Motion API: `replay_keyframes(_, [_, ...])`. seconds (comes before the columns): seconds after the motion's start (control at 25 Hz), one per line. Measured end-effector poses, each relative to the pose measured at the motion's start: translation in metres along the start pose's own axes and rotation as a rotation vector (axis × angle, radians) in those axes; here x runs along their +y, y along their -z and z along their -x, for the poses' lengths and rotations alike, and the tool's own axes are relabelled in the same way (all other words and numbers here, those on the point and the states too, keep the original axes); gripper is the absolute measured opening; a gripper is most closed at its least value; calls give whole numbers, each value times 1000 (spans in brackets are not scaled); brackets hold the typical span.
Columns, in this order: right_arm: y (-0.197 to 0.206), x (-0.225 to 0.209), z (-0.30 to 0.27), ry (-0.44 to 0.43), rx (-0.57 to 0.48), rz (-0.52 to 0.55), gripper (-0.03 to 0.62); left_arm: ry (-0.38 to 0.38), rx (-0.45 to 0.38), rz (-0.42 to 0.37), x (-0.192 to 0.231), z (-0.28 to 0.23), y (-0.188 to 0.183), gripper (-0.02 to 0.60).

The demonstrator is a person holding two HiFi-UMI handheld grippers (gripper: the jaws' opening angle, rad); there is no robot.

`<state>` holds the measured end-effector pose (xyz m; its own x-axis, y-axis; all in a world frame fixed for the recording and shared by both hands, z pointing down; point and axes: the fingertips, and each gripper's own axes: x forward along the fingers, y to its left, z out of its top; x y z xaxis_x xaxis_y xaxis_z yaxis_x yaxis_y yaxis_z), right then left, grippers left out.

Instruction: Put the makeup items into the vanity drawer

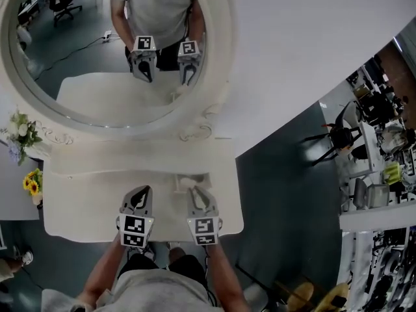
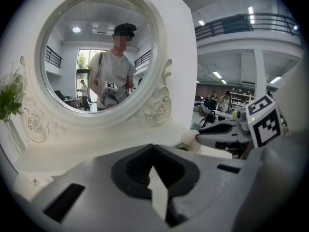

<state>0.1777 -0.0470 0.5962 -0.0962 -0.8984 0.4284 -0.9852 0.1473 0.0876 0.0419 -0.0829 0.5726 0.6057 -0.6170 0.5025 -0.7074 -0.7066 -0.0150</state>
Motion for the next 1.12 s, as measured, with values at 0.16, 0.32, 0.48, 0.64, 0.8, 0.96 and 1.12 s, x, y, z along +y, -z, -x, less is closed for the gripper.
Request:
replay_keyframes(0.16, [17, -9, -11, -21, 32, -12, 83, -6, 34, 0, -8, -12, 7, 0])
replay_keyframes(0.32, [32, -10, -22, -47, 50, -12, 87, -12, 59, -1, -12, -20, 17, 0])
replay_keyframes(0.48, [39, -10, -26, -62, 58, -29, 94, -18, 80, 9, -13, -23, 25, 0])
replay_keyframes(0.64, [39, -9, -28, -80, 36, -93, 161, -23, 91, 16, -13, -22, 31, 0])
replay_keyframes(0.8, [40, -9, -27, -100, 40, -99, 216, -28, 88, 20, -17, -21, 30, 0])
replay_keyframes(0.96, [36, -10, -22, -106, 35, -91, 215, -39, 73, 21, -18, -17, 25, 0])
replay_keyframes(1.12, [22, -7, -16, -108, 8, -78, 215, -57, 47, 14, -12, -10, 14, 0])
